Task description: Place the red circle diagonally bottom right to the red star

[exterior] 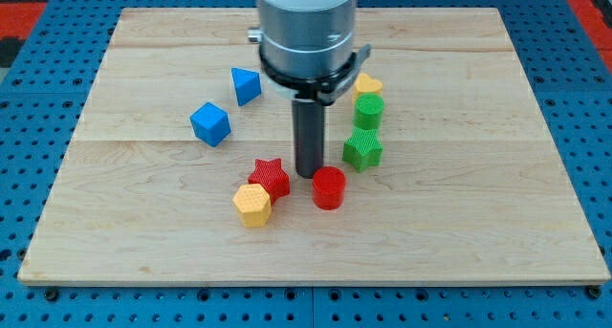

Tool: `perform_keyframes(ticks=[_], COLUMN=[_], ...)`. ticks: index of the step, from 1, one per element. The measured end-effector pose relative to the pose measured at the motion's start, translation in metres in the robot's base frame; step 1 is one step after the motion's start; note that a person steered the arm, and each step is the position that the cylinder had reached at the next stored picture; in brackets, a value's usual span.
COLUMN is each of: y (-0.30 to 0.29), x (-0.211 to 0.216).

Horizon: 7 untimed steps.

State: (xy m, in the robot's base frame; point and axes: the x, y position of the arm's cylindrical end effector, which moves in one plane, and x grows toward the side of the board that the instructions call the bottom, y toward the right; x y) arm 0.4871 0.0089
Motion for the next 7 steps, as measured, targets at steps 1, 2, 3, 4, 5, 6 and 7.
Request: perform_keyframes(ticks=[1, 2, 3, 4, 5, 6, 7], y=[0.034, 0.054, 0.061, 0.122, 0.082, 0.028, 0.049], x=[0.016, 0.052, 0.055, 0.061, 0.086, 0.069, 0.057])
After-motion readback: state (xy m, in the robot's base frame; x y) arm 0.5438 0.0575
